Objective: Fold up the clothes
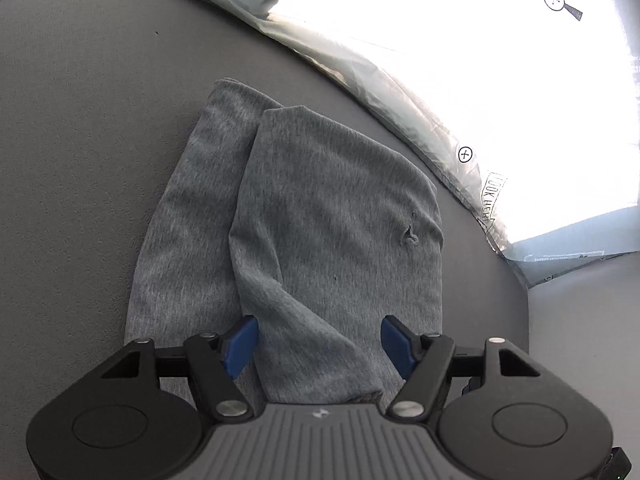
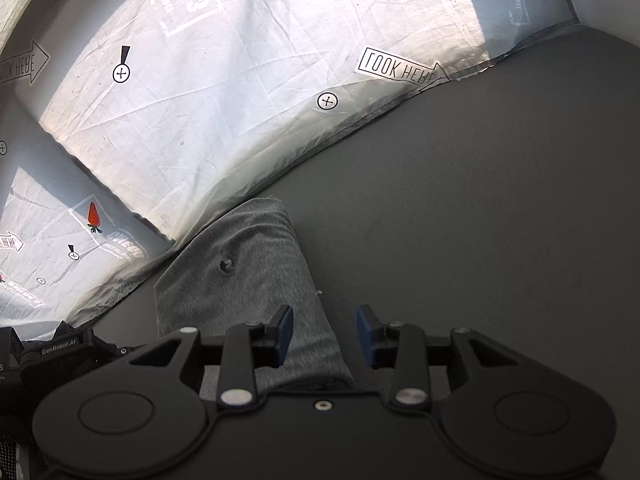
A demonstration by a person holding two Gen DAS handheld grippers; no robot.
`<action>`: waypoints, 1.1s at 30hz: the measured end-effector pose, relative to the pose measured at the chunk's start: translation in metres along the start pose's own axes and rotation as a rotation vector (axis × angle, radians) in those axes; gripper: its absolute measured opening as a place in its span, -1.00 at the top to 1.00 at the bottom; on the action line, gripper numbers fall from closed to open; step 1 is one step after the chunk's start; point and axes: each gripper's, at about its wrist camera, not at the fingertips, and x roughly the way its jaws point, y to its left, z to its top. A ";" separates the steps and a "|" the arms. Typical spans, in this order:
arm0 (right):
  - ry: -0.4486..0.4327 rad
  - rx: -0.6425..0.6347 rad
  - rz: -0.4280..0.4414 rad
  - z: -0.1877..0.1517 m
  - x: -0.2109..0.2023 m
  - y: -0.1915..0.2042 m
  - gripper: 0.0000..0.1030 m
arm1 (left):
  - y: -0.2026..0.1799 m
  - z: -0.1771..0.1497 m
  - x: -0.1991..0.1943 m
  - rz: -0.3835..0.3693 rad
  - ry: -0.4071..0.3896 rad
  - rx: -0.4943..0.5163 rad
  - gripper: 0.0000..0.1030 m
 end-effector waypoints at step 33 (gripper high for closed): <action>0.089 -0.165 0.085 0.020 0.047 0.055 -0.09 | 0.033 -0.008 -0.042 0.252 -0.230 0.281 -0.40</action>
